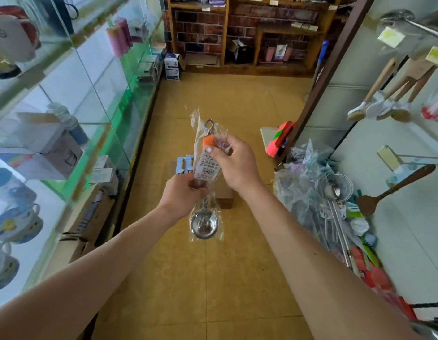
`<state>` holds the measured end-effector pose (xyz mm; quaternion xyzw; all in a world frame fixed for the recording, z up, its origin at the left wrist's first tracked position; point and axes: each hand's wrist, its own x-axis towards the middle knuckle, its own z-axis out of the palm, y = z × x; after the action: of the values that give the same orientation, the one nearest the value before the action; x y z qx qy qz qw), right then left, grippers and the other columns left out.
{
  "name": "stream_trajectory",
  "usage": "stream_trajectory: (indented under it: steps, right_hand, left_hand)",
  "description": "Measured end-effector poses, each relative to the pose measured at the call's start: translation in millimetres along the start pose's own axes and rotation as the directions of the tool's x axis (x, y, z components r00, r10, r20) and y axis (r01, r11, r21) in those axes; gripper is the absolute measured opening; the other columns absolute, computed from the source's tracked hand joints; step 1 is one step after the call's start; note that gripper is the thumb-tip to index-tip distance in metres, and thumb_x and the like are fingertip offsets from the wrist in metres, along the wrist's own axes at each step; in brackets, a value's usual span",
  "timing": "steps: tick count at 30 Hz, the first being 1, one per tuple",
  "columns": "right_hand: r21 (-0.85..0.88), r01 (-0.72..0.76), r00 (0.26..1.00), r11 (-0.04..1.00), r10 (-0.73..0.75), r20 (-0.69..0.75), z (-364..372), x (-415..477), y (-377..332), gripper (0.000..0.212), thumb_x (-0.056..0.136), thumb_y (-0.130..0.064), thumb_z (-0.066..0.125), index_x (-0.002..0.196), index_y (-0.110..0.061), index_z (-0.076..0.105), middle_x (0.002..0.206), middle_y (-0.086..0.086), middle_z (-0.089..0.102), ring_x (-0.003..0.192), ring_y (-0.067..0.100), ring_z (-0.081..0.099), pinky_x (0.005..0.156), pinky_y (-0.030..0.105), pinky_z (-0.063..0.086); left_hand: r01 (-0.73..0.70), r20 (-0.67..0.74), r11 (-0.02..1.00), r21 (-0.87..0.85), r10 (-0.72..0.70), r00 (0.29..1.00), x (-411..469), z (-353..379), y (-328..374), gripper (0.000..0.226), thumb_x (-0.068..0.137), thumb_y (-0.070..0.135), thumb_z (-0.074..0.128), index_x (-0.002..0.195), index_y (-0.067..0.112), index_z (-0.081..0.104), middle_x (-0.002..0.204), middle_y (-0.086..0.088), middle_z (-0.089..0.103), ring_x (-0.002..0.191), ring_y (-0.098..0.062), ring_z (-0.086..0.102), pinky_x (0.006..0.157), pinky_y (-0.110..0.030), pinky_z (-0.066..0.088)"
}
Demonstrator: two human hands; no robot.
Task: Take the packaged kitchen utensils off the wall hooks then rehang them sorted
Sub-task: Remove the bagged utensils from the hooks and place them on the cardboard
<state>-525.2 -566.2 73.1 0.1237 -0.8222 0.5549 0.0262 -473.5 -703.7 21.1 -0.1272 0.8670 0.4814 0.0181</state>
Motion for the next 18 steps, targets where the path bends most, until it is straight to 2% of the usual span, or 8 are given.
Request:
stream_trajectory:
  steps: [2, 6, 9, 14, 18]
  right_hand:
    - [-0.002, -0.010, 1.000, 1.000, 0.010, -0.007, 10.9, 16.7, 1.7, 0.024, 0.093, -0.026, 0.068, 0.113, -0.013, 0.069, 0.100, -0.006, 0.067, 0.083, -0.003, 0.058, 0.068, 0.014, 0.045]
    - [-0.022, -0.043, 0.999, 0.999, 0.043, -0.003, 36.6, 50.6, 2.8, 0.025, 0.092, -0.033, 0.068, 0.112, -0.018, 0.069, 0.101, -0.007, 0.069, 0.090, 0.007, 0.063, 0.081, 0.038, 0.055]
    - [-0.031, -0.059, 0.998, 0.998, 0.058, -0.009, 53.2, 72.2, 2.2, 0.028, 0.088, -0.042, 0.066, 0.110, -0.024, 0.069, 0.097, -0.010, 0.070, 0.091, 0.010, 0.065, 0.083, 0.048, 0.055]
    - [-0.028, -0.045, 0.999, 0.999, 0.045, -0.005, 69.2, 105.8, 6.2, 0.024, 0.090, -0.036, 0.067, 0.107, -0.020, 0.069, 0.096, -0.005, 0.071, 0.090, 0.013, 0.067, 0.082, 0.047, 0.055]
    - [-0.009, -0.017, 1.000, 1.000, 0.018, 0.008, 73.6, 132.8, 13.7, 0.014, 0.093, -0.023, 0.068, 0.106, -0.018, 0.069, 0.094, -0.012, 0.066, 0.087, 0.007, 0.061, 0.081, 0.035, 0.053]
  left_hand:
    - [0.003, 0.009, 1.000, -0.006, -0.003, 1.000, 18.6, -8.2, -4.9, 0.007, 0.084, 0.017, 0.073, 0.091, 0.018, 0.072, 0.084, 0.003, 0.072, 0.082, -0.018, 0.069, 0.078, -0.035, 0.058]
    - [0.017, 0.022, 1.000, 0.021, -0.018, 1.000, 55.9, -30.3, -14.3, 0.009, 0.085, 0.017, 0.073, 0.094, 0.015, 0.072, 0.084, 0.003, 0.071, 0.079, -0.019, 0.068, 0.063, -0.024, 0.053]
    - [0.029, 0.043, 0.999, 0.030, -0.030, 0.999, 80.8, -45.1, -20.6, 0.010, 0.086, 0.017, 0.073, 0.095, 0.014, 0.072, 0.084, 0.003, 0.071, 0.077, -0.018, 0.067, 0.059, -0.022, 0.051]
    - [0.037, 0.056, 0.999, 0.003, -0.037, 0.998, 116.5, -56.9, -25.6, 0.011, 0.085, 0.016, 0.074, 0.095, 0.016, 0.072, 0.081, 0.002, 0.070, 0.067, -0.013, 0.063, 0.059, -0.025, 0.053]
    - [0.026, 0.051, 1.000, 0.011, -0.027, 0.998, 141.7, -56.6, -26.1, 0.008, 0.084, 0.018, 0.075, 0.091, 0.016, 0.071, 0.081, 0.004, 0.070, 0.067, -0.015, 0.063, 0.063, -0.029, 0.053]
